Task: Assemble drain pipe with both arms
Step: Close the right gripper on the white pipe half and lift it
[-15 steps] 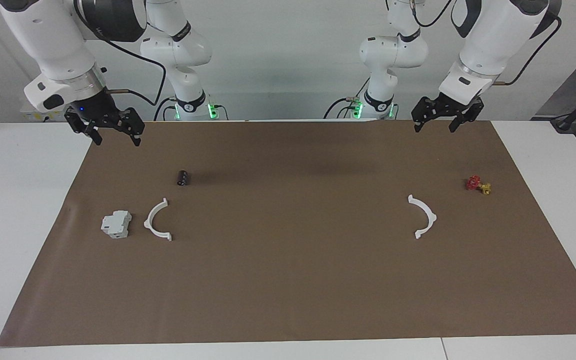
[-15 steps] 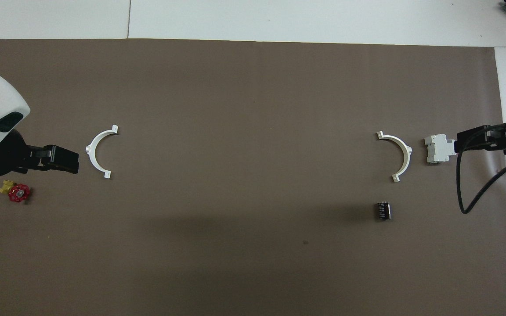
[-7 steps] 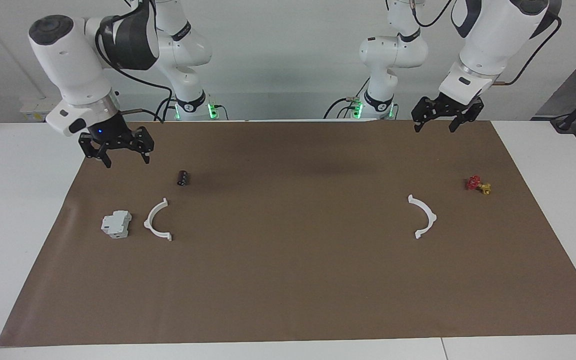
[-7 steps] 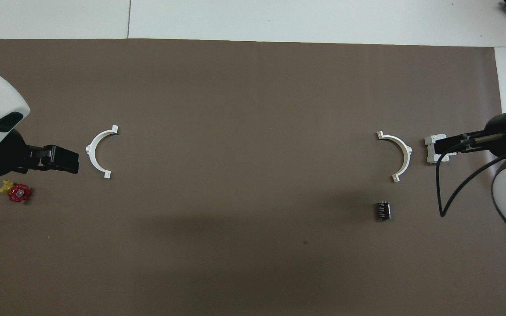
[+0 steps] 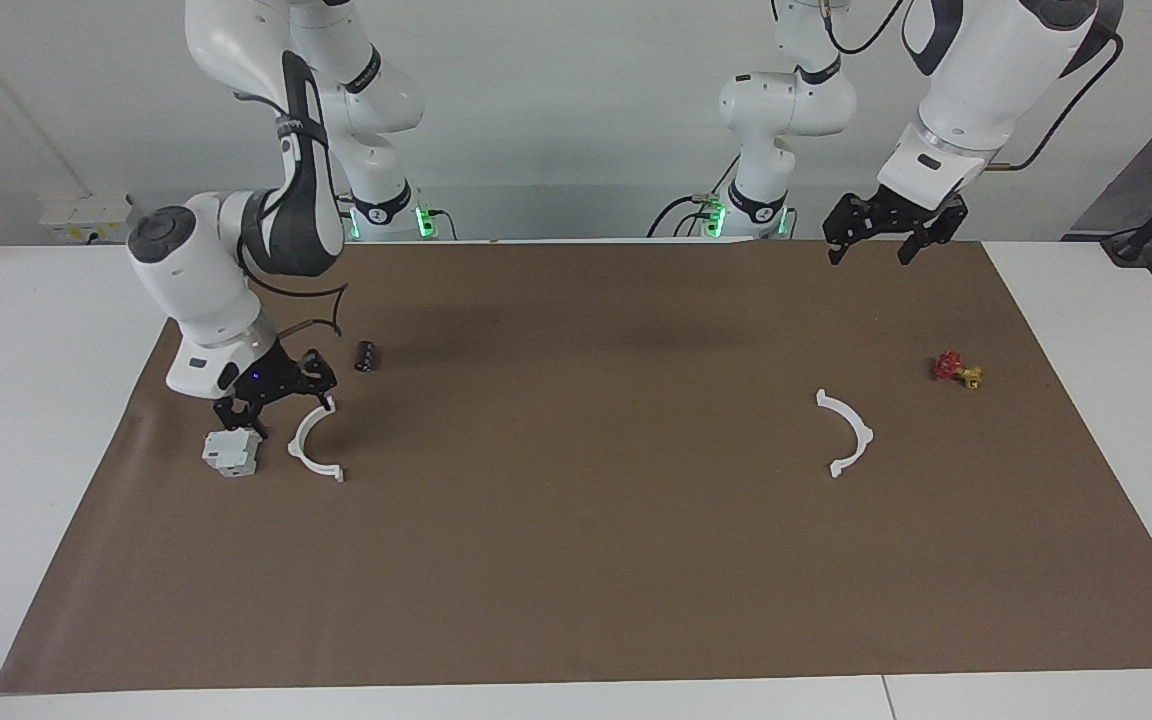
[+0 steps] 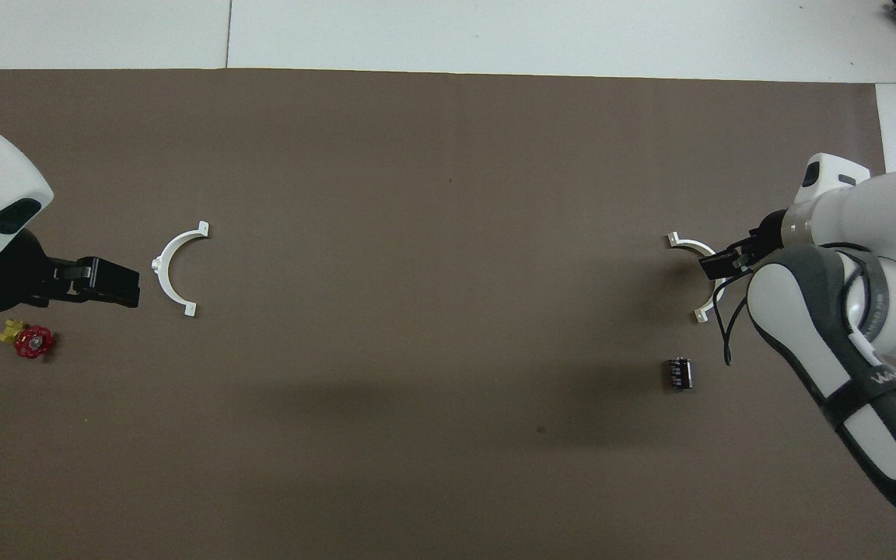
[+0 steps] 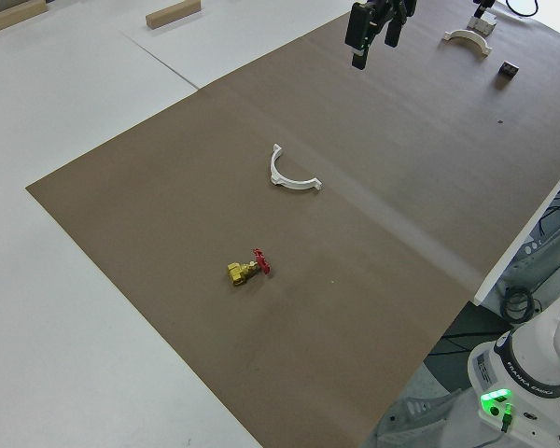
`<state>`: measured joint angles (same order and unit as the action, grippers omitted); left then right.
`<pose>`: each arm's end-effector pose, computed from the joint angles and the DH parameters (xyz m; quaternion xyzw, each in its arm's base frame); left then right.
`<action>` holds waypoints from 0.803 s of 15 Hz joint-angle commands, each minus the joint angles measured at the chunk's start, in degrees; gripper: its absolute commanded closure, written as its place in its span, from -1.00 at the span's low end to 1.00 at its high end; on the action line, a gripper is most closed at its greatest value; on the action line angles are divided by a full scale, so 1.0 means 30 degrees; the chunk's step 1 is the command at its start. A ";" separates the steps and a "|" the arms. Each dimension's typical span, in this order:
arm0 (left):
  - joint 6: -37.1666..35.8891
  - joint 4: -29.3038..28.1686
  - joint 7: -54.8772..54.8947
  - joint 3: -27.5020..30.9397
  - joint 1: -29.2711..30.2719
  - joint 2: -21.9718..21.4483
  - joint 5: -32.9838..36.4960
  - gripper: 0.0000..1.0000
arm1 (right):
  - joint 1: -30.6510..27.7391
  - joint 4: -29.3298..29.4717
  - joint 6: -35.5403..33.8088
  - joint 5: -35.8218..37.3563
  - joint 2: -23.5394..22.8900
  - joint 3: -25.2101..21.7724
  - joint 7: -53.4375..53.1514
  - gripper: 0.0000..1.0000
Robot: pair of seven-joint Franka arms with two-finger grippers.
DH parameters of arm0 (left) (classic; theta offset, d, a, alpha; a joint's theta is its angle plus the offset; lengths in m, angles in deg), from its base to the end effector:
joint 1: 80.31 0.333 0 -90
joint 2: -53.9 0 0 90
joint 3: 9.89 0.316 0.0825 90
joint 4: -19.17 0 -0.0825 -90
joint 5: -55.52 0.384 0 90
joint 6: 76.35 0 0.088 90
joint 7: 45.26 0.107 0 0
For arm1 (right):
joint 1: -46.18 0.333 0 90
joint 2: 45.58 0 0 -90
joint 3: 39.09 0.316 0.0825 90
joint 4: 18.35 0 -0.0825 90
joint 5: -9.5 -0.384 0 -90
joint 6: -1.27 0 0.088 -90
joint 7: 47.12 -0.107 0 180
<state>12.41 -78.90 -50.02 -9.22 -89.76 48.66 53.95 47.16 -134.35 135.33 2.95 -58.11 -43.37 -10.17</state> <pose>0.5146 -0.0822 0.6057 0.9987 -0.0349 -0.0369 0.0099 0.5980 -0.0313 0.3513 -0.9654 -0.2539 -0.0578 0.0160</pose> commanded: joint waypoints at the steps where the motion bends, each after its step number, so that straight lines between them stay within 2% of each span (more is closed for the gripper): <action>1: -0.0465 0.0197 0.0035 0.0041 -0.0013 -0.0127 0.0319 -1.00 | -0.0268 -0.0210 0.1541 -0.0658 -0.0830 0.0167 0.1452 -0.92; 6: -0.0465 0.0197 0.0035 0.0041 -0.0013 -0.0127 0.0319 -1.00 | -0.0911 -0.1087 0.1777 -0.0629 -0.1154 0.0167 0.2300 -0.76; 10: -0.0465 0.0197 0.0035 0.0041 -0.0013 -0.0127 0.0319 -1.00 | -0.0912 -0.1615 0.2448 -0.0629 -0.1183 0.0167 0.2506 -0.35; 11: -0.0465 0.0197 0.0035 0.0041 -0.0013 -0.0127 0.0319 -1.00 | -0.0912 -0.1646 0.2625 -0.0629 -0.1299 0.0167 0.2535 -0.11; 12: -0.0465 0.0197 0.0035 0.0041 -0.0013 -0.0127 0.0319 -1.00 | -0.0912 -0.1646 0.2685 -0.0629 -0.1387 0.0167 0.2564 0.52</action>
<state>12.40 -78.90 -50.02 -9.22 -89.76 48.66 53.95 45.02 -138.11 141.41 2.81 -62.18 -43.37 -4.82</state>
